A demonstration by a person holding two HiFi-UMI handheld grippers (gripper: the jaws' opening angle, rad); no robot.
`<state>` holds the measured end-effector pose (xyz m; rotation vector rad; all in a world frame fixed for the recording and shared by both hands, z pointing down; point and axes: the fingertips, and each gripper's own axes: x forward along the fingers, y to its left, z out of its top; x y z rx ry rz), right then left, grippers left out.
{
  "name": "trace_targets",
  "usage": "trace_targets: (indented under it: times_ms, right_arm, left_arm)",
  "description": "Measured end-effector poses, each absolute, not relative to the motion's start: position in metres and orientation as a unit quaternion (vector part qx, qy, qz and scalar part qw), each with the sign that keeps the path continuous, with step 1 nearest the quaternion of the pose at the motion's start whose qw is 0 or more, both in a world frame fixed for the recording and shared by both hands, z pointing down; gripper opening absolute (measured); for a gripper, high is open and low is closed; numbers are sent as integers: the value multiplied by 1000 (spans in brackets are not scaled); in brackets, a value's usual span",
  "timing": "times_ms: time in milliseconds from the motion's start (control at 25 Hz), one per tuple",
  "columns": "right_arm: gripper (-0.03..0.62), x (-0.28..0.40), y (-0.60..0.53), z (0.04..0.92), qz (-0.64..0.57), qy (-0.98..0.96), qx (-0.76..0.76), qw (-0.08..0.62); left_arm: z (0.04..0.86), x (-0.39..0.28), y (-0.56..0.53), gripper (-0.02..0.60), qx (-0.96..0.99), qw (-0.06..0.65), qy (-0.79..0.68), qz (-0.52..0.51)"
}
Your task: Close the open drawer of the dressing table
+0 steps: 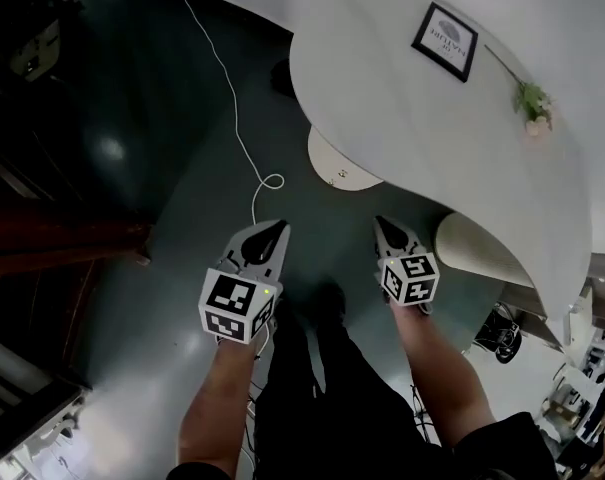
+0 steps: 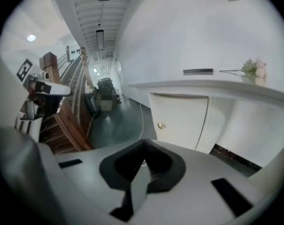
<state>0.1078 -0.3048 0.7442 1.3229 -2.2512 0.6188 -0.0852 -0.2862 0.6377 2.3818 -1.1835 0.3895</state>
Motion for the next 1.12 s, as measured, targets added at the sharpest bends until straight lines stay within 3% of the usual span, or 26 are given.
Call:
trace_targets:
  times_ms: [200, 400, 680, 1120]
  right_arm:
    - [6, 73, -250, 660, 237, -843, 436, 209]
    - [6, 49, -230, 577, 190, -873, 395, 212]
    - [6, 38, -234, 475, 149, -881, 417, 164]
    - [6, 38, -215, 423, 133, -871, 450, 146]
  left_arm:
    - [557, -104, -245, 9, 869, 185, -428, 165]
    - [494, -126, -211, 9, 870, 188, -436, 135]
    - [429, -169, -183, 9, 864, 190, -463, 61]
    - [402, -201, -190, 9, 872, 169, -459, 27]
